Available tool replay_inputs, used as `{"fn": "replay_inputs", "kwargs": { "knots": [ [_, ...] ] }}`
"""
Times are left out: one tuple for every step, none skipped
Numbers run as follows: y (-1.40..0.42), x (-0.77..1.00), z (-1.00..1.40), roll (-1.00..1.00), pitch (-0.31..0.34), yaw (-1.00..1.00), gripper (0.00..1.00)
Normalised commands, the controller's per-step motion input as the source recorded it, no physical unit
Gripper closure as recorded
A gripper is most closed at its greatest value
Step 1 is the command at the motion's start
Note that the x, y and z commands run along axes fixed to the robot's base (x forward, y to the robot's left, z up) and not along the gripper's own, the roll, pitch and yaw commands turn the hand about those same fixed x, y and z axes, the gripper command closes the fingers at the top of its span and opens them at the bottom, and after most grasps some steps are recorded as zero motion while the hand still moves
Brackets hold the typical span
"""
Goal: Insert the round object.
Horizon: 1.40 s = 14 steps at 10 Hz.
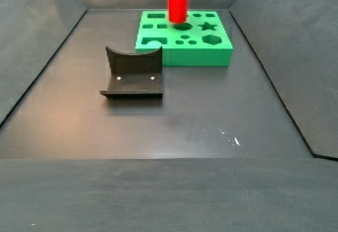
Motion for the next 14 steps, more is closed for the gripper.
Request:
{"fn": "replay_inputs", "kwargs": {
  "knots": [
    [0.04,0.0,-0.29,0.0,0.0,-0.09,1.0],
    [0.07,-0.07,-0.24,0.0,0.0,-0.11,1.0],
    [0.11,-0.1,-0.2,0.0,0.0,-0.09,1.0],
    [0.17,-0.03,-0.22,0.0,0.0,0.0,1.0],
    [0.05,-0.06,-0.26,0.0,0.0,0.0,1.0],
    [0.01,-0.24,-0.24,-0.07,-0.036,0.0,1.0],
    [0.09,-0.31,-0.27,-0.04,-0.03,0.0,1.0],
    [0.06,-0.25,-0.28,0.0,-0.017,0.0,1.0],
    [0.0,0.0,-0.33,-0.11,-0.036,0.0,1.0],
    [0.0,0.27,-0.4,-0.1,-0.03,0.0,1.0],
    [0.06,0.46,-0.35,-0.02,0.0,0.0,1.0],
    [0.04,0.43,-0.33,0.0,0.0,0.0,1.0],
    [0.0,0.33,-0.3,0.0,0.0,-0.01,1.0],
    [0.0,0.08,-0.23,0.0,0.0,-0.02,1.0]
  ]
}}
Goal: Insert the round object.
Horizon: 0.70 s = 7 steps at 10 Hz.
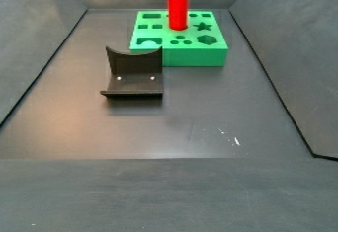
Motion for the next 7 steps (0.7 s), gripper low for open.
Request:
{"fn": "replay_inputs", "kwargs": {
  "knots": [
    [0.0,0.01,-0.23,0.0,-0.011,0.0,1.0],
    [0.0,0.0,-0.24,0.0,-0.017,-0.01,1.0],
    [0.0,0.0,-0.26,0.0,-0.026,-0.01,1.0],
    [0.0,0.0,-0.25,0.0,-0.024,-0.01,1.0],
    [0.01,0.0,-0.06,-0.05,-0.069,0.0,1.0],
    [-0.01,0.0,0.0,0.02,0.0,0.0,1.0],
    [0.0,0.0,0.0,0.0,0.0,0.0,1.0]
  ]
}}
